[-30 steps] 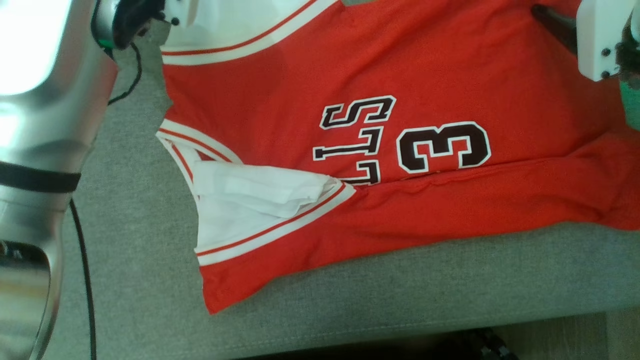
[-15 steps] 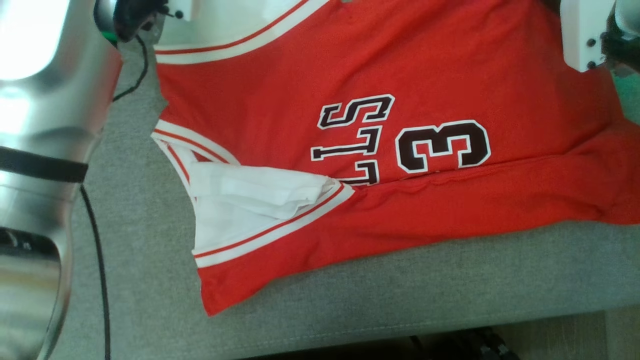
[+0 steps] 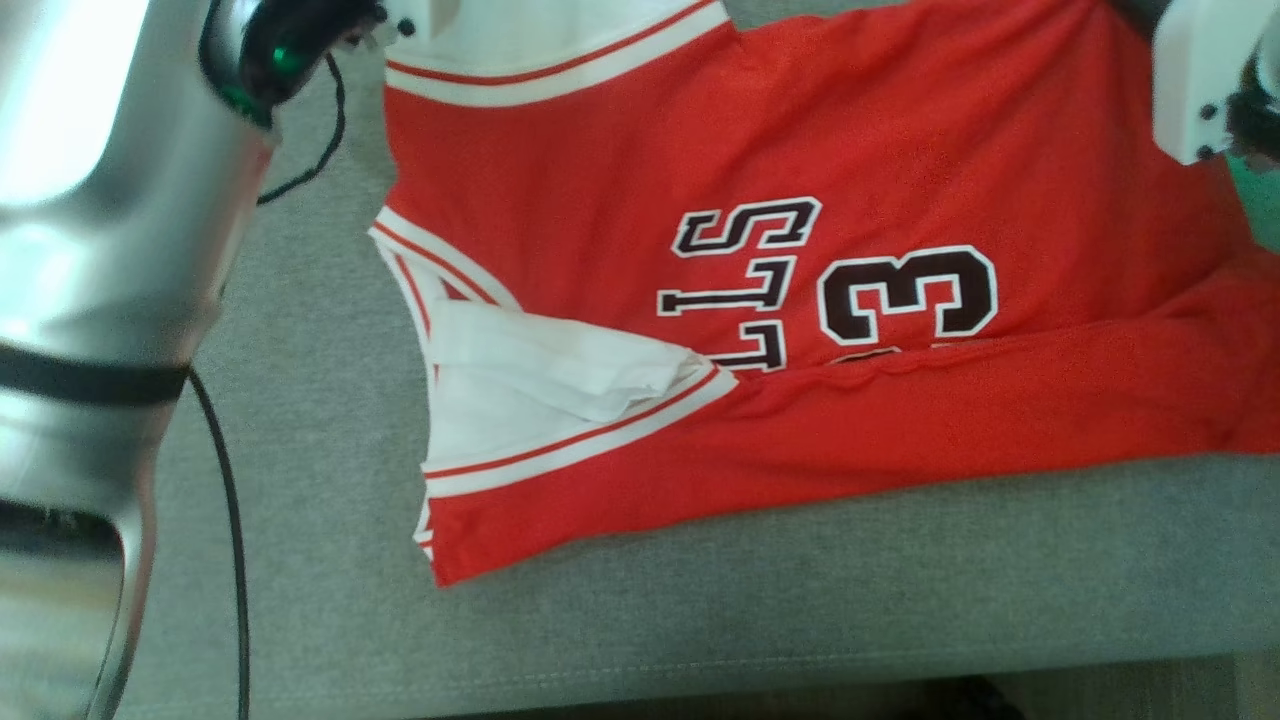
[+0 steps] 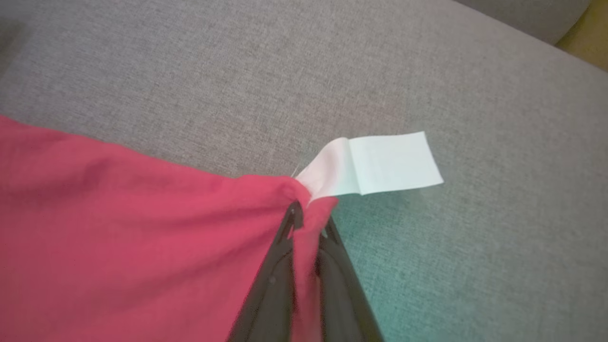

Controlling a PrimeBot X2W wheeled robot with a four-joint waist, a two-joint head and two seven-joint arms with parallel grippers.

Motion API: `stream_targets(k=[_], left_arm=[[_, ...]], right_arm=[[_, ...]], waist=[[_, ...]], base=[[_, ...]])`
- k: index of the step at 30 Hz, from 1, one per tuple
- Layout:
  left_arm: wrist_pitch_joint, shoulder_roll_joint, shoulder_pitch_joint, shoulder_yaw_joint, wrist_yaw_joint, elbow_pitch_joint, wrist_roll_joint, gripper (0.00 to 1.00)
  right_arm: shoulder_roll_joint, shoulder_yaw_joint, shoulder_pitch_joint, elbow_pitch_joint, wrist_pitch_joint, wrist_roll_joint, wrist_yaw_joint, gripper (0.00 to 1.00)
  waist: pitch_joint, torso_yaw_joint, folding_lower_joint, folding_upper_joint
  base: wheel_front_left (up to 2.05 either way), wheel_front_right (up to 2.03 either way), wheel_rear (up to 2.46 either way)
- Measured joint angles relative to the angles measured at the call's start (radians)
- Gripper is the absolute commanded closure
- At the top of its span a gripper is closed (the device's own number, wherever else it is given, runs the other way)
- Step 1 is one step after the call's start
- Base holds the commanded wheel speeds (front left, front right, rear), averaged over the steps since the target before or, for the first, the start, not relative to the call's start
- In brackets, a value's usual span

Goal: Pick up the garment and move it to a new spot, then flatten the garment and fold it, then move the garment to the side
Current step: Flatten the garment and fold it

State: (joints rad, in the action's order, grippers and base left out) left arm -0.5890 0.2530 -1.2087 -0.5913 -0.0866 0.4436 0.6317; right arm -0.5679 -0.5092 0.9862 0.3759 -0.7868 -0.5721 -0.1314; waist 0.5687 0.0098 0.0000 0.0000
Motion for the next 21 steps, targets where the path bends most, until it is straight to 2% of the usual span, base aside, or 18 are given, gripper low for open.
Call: stream_targets(k=[3, 6, 12, 21], left_arm=[[0.001, 0.026, 0.064, 0.011, 0.0, -0.113, 0.021, 1.0], [-0.009, 0.061, 0.138, 0.022, 0.021, -0.235, 0.038, 1.0], [-0.006, 0.094, 0.263, 0.062, 0.083, -0.459, 0.085, 1.0], [0.021, 0.132, 0.458, 0.106, 0.16, -0.7, 0.128, 1.0]], right_arm=[[-0.019, -0.004, -0.013, 0.002, 0.033, -0.002, 0.0, 1.0], [-0.046, -0.01, -0.019, -0.002, 0.058, -0.007, 0.0, 1.0], [-0.08, -0.003, -0.048, -0.052, 0.123, -0.017, 0.0, 1.0], [-0.102, 0.008, -0.209, -0.091, 0.177, -0.016, 0.0, 1.0]], waist=[[-0.013, 0.018, 0.0, 0.0], [-0.021, 0.035, 0.0, 0.0], [-0.033, 0.051, 0.0, 0.0], [-0.057, 0.054, -0.0001, 0.0]], base=[[0.0, 0.0, 0.0], [0.0, 0.0, 0.0], [0.0, 0.0, 0.0], [0.0, 0.0, 0.0]])
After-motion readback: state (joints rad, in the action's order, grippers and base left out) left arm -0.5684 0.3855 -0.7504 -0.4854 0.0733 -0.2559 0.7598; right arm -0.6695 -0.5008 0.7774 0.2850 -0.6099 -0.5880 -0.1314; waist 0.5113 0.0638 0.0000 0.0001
